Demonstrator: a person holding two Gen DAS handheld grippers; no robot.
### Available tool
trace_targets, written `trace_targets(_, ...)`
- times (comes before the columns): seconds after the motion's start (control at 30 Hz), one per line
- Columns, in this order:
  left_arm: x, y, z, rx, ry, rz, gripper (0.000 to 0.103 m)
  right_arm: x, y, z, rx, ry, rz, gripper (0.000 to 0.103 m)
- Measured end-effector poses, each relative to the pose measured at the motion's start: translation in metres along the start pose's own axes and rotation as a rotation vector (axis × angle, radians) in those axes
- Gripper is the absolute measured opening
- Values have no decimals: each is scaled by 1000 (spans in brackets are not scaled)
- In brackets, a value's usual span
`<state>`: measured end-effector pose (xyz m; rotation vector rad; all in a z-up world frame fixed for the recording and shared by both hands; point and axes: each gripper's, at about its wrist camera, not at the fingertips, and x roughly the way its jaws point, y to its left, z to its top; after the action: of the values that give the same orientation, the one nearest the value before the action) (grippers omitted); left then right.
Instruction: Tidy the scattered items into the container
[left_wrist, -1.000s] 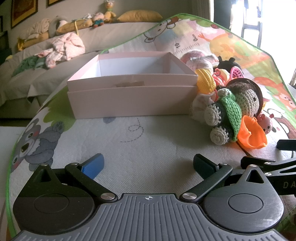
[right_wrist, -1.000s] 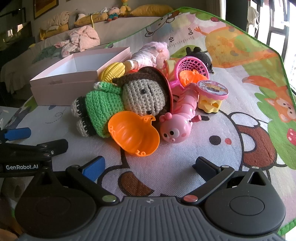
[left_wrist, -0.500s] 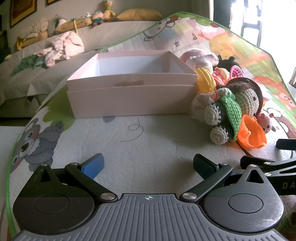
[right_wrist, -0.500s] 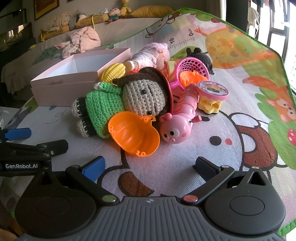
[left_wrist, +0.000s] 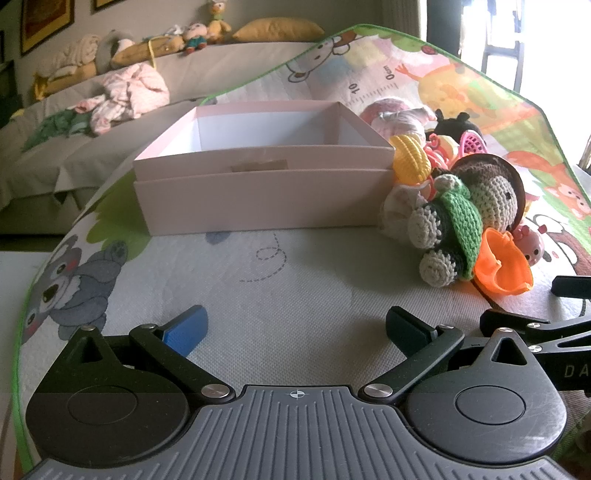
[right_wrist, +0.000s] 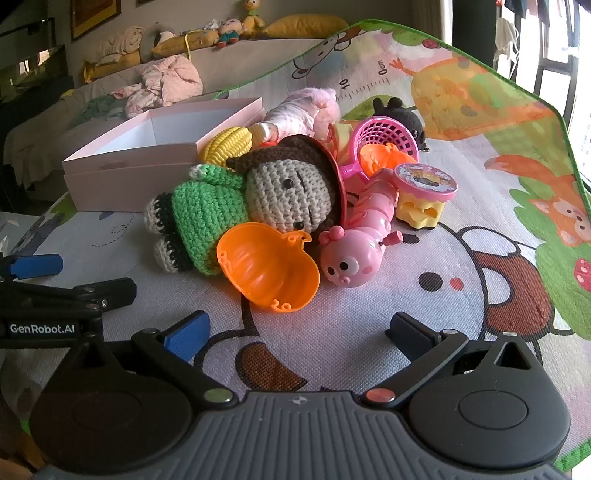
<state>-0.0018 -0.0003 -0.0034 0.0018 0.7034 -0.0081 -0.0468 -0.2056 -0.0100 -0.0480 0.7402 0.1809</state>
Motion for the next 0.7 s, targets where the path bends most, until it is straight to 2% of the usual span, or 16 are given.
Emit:
trace_targets(0.53, 0, 2, 2, 7, 1, -1, 103, -2, 0, -4, 6, -27, 7, 103)
trace_targets(0.7, -2, 0, 2, 10, -2, 9, 103, -6, -9, -6, 33, -45, 49, 103)
